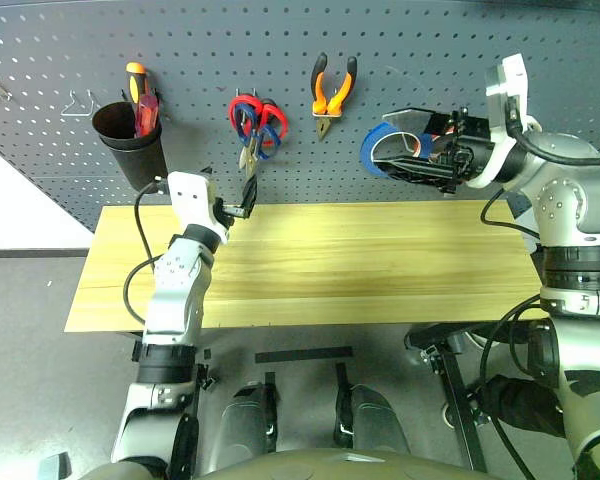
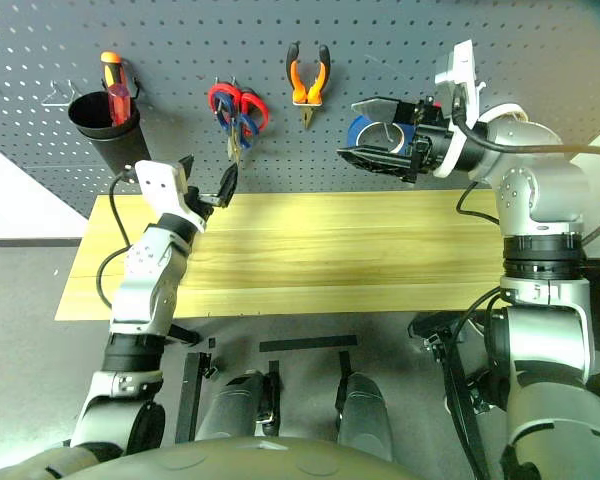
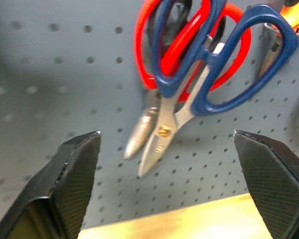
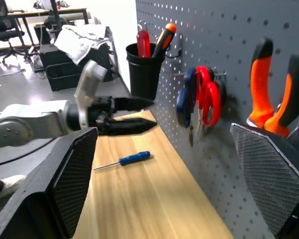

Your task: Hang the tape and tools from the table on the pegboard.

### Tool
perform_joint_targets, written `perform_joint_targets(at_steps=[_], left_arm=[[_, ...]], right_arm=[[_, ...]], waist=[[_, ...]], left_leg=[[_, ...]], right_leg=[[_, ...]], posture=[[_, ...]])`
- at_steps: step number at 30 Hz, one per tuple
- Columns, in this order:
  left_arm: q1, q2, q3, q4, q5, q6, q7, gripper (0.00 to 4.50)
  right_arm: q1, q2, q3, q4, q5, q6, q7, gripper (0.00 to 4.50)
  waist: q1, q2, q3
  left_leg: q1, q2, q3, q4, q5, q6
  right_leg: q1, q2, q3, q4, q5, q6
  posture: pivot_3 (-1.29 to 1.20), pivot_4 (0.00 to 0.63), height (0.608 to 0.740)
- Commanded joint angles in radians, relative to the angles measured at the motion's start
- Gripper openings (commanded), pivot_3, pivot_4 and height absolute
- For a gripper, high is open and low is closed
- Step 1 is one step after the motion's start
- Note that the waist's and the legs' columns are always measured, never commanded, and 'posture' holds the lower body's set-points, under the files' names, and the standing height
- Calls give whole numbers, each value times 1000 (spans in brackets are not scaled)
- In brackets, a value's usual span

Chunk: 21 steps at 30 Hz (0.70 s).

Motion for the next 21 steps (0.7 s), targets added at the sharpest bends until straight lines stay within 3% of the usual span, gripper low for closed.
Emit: perform_joint_targets(at_steps=[1, 10, 15, 21], left_arm=[[69, 31, 63, -162, -58, 149, 37, 4263], [21, 180, 146, -76, -86, 617, 101, 4263], [-32, 227, 136, 38, -68, 707, 86, 4263], [-156, 238, 96, 266, -7, 804, 122, 4263]], right_arm=[[41, -6, -3, -98, 41, 46, -4, 4500], [98, 29, 172, -131, -83, 40, -55, 4500], [103, 52, 241, -108, -145, -16, -43, 4500], [59, 61, 274, -52, -151, 49, -15, 4500]], waist=[[-1, 0, -1], [3, 0, -2], [2, 0, -2], [2, -1, 2]], left_leg=[[0, 0, 0, 0, 0, 0], [12, 0, 0, 0, 0, 0], [12, 0, 0, -1, 0, 0], [14, 0, 0, -2, 0, -1]], right_leg=[[0, 0, 0, 0, 0, 0], [11, 0, 2, 0, 0, 0], [11, 0, 1, 0, 0, 0], [11, 1, 2, 0, 0, 0]], posture=[[16, 139, 738], [51, 171, 738], [63, 197, 738], [75, 263, 738]])
